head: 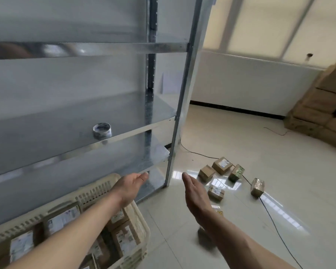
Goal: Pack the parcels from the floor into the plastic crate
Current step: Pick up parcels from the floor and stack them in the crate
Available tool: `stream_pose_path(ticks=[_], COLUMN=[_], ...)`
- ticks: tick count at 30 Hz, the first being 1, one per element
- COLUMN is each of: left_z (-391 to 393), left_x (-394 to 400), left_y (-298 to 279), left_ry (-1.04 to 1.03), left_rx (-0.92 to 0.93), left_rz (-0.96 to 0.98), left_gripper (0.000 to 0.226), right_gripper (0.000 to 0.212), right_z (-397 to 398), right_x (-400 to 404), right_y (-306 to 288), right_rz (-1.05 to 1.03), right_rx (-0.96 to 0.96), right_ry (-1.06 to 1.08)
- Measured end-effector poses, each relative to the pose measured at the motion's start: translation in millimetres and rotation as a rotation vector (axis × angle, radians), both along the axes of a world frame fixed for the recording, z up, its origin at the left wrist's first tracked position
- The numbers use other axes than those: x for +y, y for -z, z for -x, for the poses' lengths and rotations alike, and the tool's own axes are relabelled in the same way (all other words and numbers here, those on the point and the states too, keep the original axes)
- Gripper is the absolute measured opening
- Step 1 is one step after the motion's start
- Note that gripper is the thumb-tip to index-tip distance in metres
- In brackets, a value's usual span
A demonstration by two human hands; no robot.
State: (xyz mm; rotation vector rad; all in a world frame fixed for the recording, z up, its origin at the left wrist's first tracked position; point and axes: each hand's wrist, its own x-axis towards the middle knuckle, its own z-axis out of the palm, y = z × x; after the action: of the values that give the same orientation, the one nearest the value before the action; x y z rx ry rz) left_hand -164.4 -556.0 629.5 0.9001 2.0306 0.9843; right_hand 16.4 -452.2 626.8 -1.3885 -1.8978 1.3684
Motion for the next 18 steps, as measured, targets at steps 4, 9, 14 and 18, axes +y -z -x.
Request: stream_pose_path(ticks=[4,9,14,18], left_z=[-46.6,-117.6,-190.1,-231.9], left_x=[49.7,118.8,181.7,222.4], left_y=[2.9,2.9,-3.4,-6.3], left_ry=[0.077,0.151,0.196,0.237], left_rx=[0.035,0.068,0.058,0.042], left_rz=[0.021,0.019,-0.007,-0.043], left_gripper=[0.027,0.037,0.03,0.033], right_gripper=[0.051,0.045,0.048,0.047], right_z=[-61.7,-145.5,-222.7,-270.1], right_x=[36.6,89.4,146.3,177.5], right_y=[5.6,10.1,8.9,2.3], right_rz=[0.013,0.029,0.031,0.025], right_rx=[-0.025,-0.013,-0.002,0.011], right_ry=[0.098,0.191,0.263,0.299])
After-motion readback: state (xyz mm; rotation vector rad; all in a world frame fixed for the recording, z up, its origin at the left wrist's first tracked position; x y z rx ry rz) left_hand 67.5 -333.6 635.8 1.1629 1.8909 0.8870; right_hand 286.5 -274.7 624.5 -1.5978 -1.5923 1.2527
